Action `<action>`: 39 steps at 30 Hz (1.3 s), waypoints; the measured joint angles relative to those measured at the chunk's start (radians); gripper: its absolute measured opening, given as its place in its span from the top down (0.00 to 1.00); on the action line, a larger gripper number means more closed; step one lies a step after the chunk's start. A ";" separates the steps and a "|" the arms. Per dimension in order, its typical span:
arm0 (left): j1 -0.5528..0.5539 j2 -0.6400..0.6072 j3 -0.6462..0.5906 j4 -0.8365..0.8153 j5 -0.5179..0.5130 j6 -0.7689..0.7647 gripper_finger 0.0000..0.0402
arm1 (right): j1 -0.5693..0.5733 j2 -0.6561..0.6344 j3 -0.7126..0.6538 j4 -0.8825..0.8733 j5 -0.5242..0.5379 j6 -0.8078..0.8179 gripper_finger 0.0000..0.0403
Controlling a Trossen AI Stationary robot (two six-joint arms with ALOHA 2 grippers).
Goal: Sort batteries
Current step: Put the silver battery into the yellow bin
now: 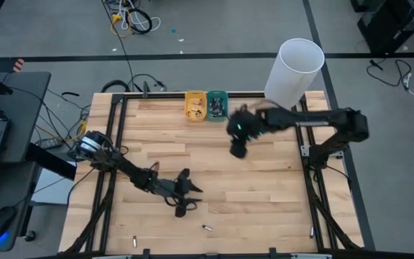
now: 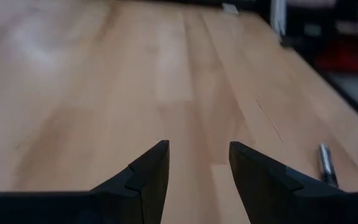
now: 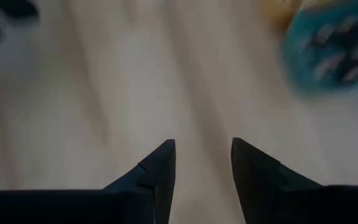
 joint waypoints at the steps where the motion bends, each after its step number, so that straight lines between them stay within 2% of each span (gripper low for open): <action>1: -0.007 0.000 0.031 -0.058 0.008 0.012 0.54 | 0.030 -0.026 -0.041 -0.012 0.002 0.020 0.65; 6: -0.035 0.000 0.173 -0.267 0.015 0.081 0.54 | 0.203 -0.116 -0.219 -0.043 0.002 0.144 0.65; 15: -0.064 0.000 0.277 -0.281 0.015 0.088 0.54 | 0.539 -0.129 -0.400 -0.040 0.001 0.504 0.68; 23: -0.115 0.056 0.286 -0.219 0.006 0.025 0.54 | 0.782 -0.128 -0.420 -0.015 -0.041 0.790 0.69; 29: -0.145 0.124 0.340 -0.199 0.003 0.009 0.54 | 0.939 -0.101 -0.420 -0.005 -0.078 1.139 0.68; 34: -0.149 0.183 0.393 -0.197 -0.002 0.012 0.54 | 1.067 -0.029 -0.416 0.056 -0.158 1.372 0.68; 39: -0.148 0.255 0.447 -0.150 -0.005 0.063 0.54 | 1.162 0.091 -0.415 0.134 -0.329 1.478 0.68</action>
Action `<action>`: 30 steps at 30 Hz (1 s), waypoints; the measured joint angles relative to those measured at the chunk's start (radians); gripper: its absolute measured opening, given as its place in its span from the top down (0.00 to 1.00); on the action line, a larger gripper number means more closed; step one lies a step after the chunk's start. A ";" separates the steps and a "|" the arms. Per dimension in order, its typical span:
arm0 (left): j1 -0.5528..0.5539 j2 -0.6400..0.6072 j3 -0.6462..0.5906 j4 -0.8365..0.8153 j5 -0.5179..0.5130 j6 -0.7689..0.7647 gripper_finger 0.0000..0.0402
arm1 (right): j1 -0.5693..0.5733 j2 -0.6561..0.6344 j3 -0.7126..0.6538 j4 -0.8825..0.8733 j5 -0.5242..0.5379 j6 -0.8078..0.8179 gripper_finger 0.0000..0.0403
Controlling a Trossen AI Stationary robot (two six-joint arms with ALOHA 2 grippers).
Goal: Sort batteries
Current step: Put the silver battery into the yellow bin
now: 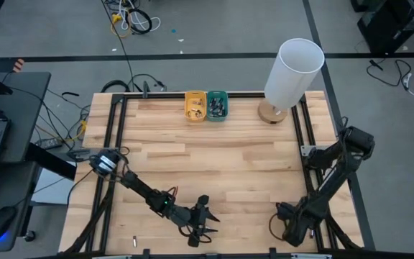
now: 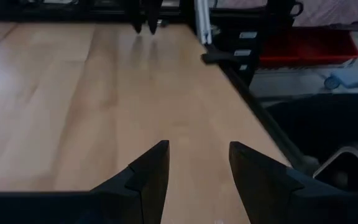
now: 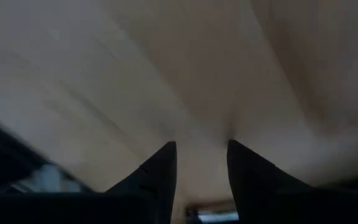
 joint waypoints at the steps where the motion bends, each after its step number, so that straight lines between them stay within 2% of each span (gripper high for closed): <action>1: 0.002 0.011 0.014 0.006 0.001 0.001 0.54 | 0.013 0.020 0.000 -0.001 -0.037 0.016 0.68; 6: 0.008 0.028 0.039 0.004 0.000 0.004 0.54 | 0.045 0.069 0.009 -0.002 -0.097 0.023 0.68; 12: 0.011 0.028 0.039 0.008 0.000 0.018 0.54 | 0.064 0.080 0.048 -0.044 -0.150 -0.154 0.67; 19: 0.011 0.028 0.039 0.023 0.000 0.018 0.54 | 0.062 0.092 0.052 -0.032 -0.293 -0.234 0.52; 24: 0.009 0.028 0.038 0.019 0.000 0.016 0.54 | 0.052 0.139 0.056 -0.021 -0.383 -0.222 0.40; 30: 0.002 0.028 0.038 -0.006 0.000 -0.001 0.54 | 0.039 0.208 0.059 -0.031 -0.437 -0.175 0.37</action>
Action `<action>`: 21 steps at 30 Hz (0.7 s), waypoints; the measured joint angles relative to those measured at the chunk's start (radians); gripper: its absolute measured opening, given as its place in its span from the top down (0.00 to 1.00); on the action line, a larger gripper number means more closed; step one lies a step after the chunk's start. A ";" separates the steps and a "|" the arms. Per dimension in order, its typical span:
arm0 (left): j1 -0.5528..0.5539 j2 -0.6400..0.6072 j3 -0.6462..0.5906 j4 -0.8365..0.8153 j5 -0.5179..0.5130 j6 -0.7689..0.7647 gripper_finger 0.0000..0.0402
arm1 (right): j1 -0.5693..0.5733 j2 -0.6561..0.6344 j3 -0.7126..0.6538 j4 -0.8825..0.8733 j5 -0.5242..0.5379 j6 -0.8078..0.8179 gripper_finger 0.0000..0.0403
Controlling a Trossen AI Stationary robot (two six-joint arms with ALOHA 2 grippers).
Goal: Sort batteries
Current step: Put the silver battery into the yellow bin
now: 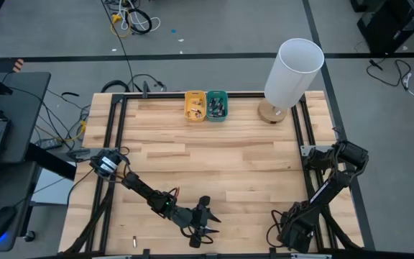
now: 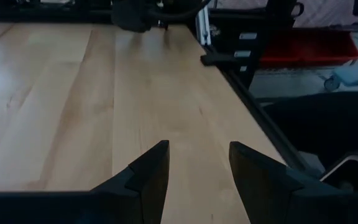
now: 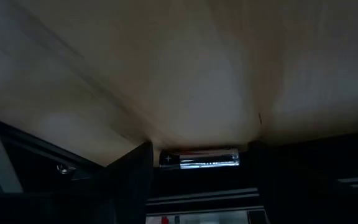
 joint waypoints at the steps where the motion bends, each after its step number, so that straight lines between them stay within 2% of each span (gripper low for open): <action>1: -0.001 0.000 0.000 -0.012 0.000 -0.002 0.54 | -0.001 0.012 0.001 -0.002 -0.009 0.000 0.37; 11: -0.001 0.000 -0.001 -0.064 -0.044 -0.034 0.54 | -0.003 0.037 0.003 -0.031 -0.043 -0.030 0.44; 21: -0.001 0.000 -0.001 -0.064 -0.047 -0.035 0.54 | -0.019 0.046 0.067 -0.154 0.003 -0.149 0.61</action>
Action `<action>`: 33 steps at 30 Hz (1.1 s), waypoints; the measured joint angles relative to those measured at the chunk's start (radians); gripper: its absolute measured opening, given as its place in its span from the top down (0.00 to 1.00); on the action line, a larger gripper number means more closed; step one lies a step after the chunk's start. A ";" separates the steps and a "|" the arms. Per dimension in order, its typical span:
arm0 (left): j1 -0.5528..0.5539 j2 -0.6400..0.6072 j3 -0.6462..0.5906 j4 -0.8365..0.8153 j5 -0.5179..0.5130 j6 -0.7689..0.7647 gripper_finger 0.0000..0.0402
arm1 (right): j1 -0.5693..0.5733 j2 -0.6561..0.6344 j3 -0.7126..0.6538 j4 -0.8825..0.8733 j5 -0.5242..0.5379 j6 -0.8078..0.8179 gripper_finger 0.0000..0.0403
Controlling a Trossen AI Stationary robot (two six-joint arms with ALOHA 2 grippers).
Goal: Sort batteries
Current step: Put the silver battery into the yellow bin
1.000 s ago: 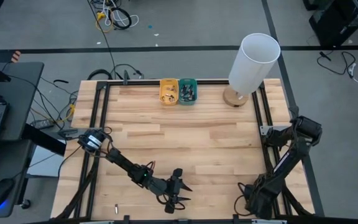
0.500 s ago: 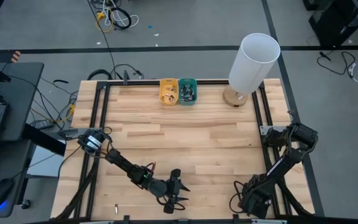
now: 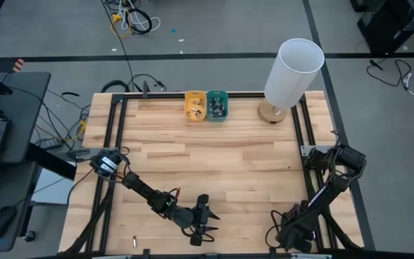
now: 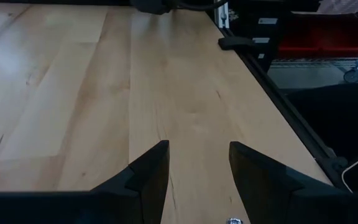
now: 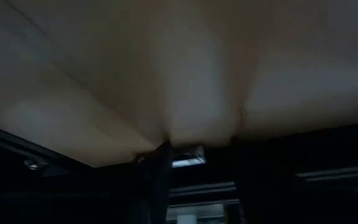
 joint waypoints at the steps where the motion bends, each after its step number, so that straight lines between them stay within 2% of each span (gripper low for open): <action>1: 0.000 0.000 0.000 0.000 0.000 0.000 0.54 | -0.005 0.001 0.011 -0.022 0.008 -0.023 0.63; 10: 0.000 0.000 0.000 0.001 -0.049 -0.014 0.54 | -0.020 0.000 0.120 -0.302 0.056 -0.105 0.76; 13: 0.000 0.000 0.000 -0.003 -0.049 -0.026 0.54 | -0.014 -0.001 0.137 -0.298 0.032 -0.110 0.76; 16: -0.001 0.000 0.000 -0.016 -0.047 -0.032 0.54 | -0.005 -0.002 0.146 -0.232 0.056 -0.130 0.74; 20: -0.001 0.000 0.000 -0.025 -0.046 -0.043 0.54 | 0.016 0.000 0.147 -0.178 0.117 -0.232 0.67; 25: -0.001 0.000 0.000 -0.026 -0.045 -0.046 0.54 | 0.040 0.003 0.147 -0.170 0.170 -0.338 0.51; 33: -0.001 0.000 0.000 -0.025 -0.043 -0.052 0.54 | 0.092 0.003 0.147 -0.072 0.185 -0.336 0.24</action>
